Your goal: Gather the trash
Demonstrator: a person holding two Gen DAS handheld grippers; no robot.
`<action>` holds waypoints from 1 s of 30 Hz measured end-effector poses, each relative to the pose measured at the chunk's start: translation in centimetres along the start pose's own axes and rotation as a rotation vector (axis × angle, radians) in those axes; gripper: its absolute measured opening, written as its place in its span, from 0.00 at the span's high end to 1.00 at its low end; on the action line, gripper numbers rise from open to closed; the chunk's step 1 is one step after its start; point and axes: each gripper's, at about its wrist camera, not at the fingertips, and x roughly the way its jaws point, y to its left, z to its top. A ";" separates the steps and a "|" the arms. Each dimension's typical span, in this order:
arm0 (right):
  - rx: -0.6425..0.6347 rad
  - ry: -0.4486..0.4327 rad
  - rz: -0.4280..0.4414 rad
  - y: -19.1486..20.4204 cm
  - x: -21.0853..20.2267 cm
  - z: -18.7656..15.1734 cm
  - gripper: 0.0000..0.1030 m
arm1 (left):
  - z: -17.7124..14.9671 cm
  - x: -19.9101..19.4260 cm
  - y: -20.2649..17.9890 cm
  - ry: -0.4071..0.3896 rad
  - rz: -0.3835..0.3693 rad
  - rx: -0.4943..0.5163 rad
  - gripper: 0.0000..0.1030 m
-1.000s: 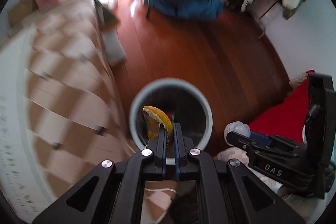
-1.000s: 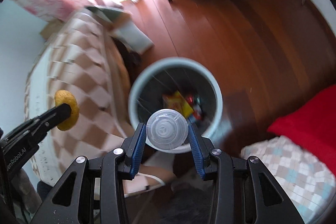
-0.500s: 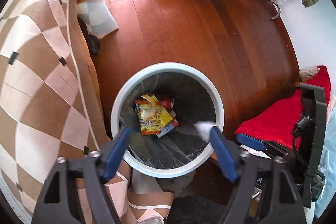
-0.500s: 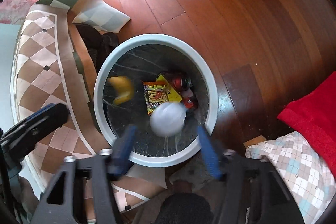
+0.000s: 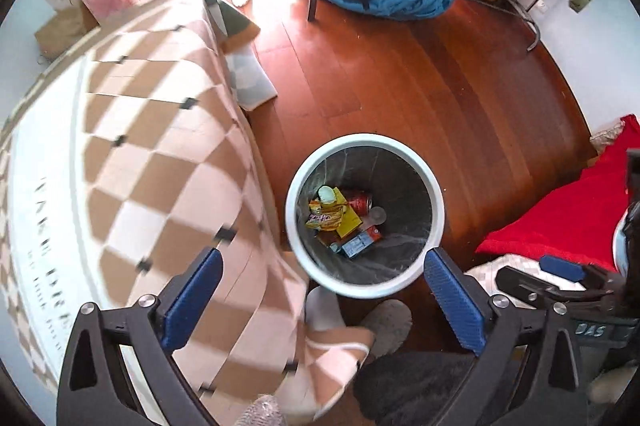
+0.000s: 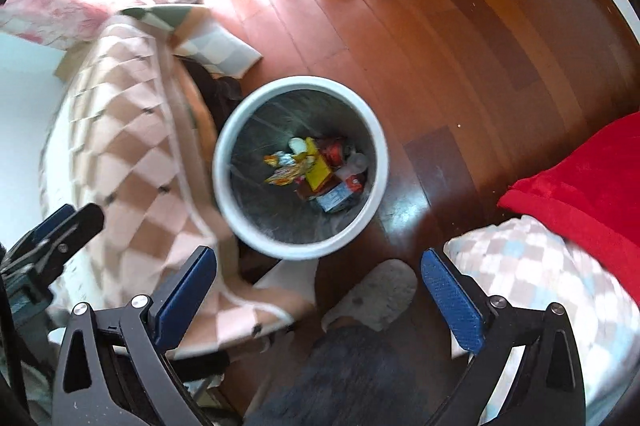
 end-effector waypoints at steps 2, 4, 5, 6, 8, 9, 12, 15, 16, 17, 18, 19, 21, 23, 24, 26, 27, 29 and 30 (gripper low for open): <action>-0.020 -0.026 0.015 0.6 -2.4 -1.4 0.00 | -1.1 -1.9 0.1 -0.020 -0.010 -0.001 0.00; -0.037 -0.058 0.027 1.5 -4.9 -2.9 0.00 | -2.3 -4.3 -0.1 -0.050 -0.015 0.009 0.00; -0.044 -0.070 0.035 1.9 -6.0 -3.5 0.00 | -2.7 -5.2 -0.2 -0.058 -0.023 0.011 0.00; -0.047 -0.080 0.038 2.2 -7.0 -4.1 0.00 | -3.5 -6.6 -0.3 -0.066 -0.044 0.016 0.00; -0.058 -0.103 0.053 2.8 -9.2 -5.5 0.00 | -4.3 -8.2 -0.6 -0.075 -0.053 0.030 0.00; -0.063 -0.112 0.059 3.0 -10.2 -6.2 0.00 | -5.0 -9.5 -0.7 -0.090 -0.061 0.041 0.00; -0.088 -0.147 0.086 4.2 -13.5 -8.3 0.00 | -6.1 -12.2 -1.1 -0.112 -0.086 0.053 0.00; -0.106 -0.174 0.116 5.1 -16.2 -9.9 0.00 | -7.2 -15.0 -1.1 -0.133 -0.114 0.066 0.00; -0.113 -0.184 0.128 5.5 -17.2 -10.4 0.00 | -7.5 -16.0 -1.0 -0.142 -0.123 0.070 0.00; -0.120 -0.194 0.136 5.9 -18.2 -11.0 0.00 | -7.8 -16.6 -1.0 -0.146 -0.132 0.072 0.00; -0.130 -0.204 0.144 6.3 -19.1 -11.5 0.00 | -8.1 -17.7 -0.9 -0.150 -0.149 0.072 0.00; -0.137 -0.212 0.153 6.6 -20.0 -12.1 0.00 | -8.2 -18.2 -1.0 -0.153 -0.157 0.072 0.00; -0.147 -0.222 0.176 7.1 -21.4 -13.1 0.00 | -8.7 -19.9 -0.8 -0.174 -0.172 0.074 0.00; -0.160 -0.240 0.194 7.7 -23.0 -14.0 0.00 | -9.1 -21.5 -0.7 -0.190 -0.183 0.079 0.00; -0.164 -0.249 0.201 7.9 -23.7 -14.4 0.00 | -9.3 -22.3 -0.7 -0.198 -0.187 0.083 0.00; -0.168 -0.261 0.219 8.2 -24.8 -15.0 0.00 | -9.7 -23.7 -0.7 -0.213 -0.198 0.090 0.00; -0.172 -0.267 0.225 8.4 -25.3 -15.3 0.00 | -9.8 -24.2 -0.7 -0.216 -0.204 0.090 0.00; -0.185 -0.278 0.235 8.9 -26.3 -15.9 0.00 | -10.1 -25.2 -0.7 -0.225 -0.216 0.092 0.00; -0.192 -0.281 0.240 9.1 -26.7 -16.2 0.00 | -10.2 -25.7 -0.7 -0.228 -0.223 0.092 0.00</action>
